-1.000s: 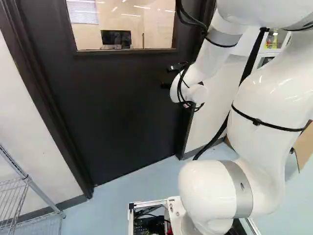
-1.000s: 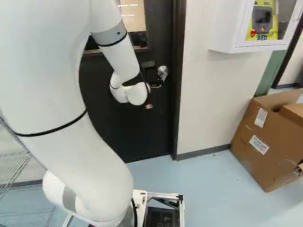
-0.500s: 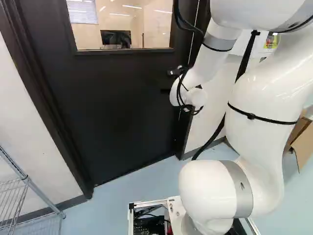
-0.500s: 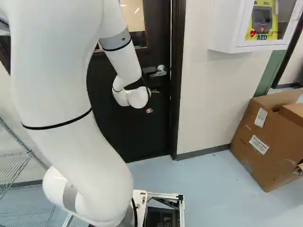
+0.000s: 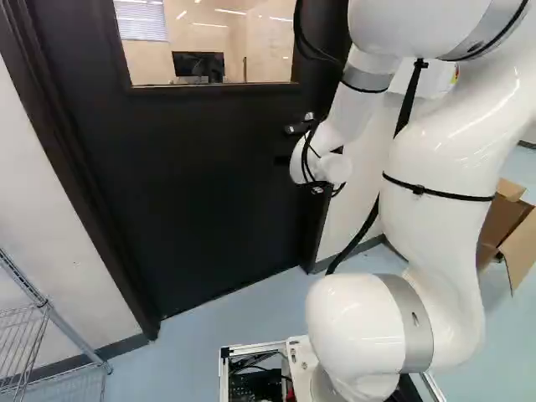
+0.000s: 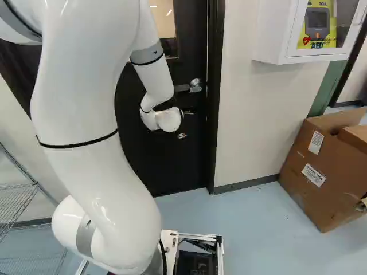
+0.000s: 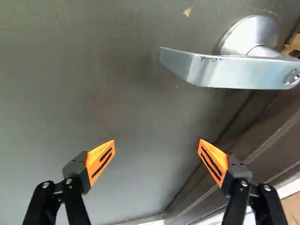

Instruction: Open the door and move inside

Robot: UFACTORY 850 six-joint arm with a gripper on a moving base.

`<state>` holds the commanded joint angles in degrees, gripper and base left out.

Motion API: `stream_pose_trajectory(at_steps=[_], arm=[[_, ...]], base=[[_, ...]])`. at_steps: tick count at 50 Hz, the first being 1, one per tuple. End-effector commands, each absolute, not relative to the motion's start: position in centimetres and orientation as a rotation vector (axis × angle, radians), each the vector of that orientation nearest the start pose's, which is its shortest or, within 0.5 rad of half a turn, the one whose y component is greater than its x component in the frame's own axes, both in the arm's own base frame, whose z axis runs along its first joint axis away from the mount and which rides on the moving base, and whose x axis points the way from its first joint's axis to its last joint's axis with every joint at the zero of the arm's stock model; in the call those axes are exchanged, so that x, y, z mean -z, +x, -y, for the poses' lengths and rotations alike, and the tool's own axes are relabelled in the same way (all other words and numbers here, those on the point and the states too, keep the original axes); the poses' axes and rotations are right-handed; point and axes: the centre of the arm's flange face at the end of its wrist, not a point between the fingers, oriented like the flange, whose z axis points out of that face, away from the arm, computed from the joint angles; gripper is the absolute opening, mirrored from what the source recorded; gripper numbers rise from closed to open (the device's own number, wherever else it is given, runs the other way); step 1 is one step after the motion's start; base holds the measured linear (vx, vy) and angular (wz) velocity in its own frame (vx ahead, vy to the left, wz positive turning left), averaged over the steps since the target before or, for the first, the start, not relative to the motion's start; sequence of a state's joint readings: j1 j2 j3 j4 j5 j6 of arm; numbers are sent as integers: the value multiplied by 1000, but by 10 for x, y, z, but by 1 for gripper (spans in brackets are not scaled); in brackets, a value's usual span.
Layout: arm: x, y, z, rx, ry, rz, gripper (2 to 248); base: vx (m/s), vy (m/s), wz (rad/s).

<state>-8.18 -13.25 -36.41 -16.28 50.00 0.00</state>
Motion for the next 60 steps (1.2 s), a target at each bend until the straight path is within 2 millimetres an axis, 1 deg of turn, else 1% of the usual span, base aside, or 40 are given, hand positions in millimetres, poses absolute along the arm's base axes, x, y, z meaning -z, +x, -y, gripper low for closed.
stream_pose_trajectory(at_steps=[19,60], arm=[[-382,498,48,1868,-2519,313,247],[-378,546,50,1901,-2499,302,247]], base=[[0,0,0],[0,0,0]])
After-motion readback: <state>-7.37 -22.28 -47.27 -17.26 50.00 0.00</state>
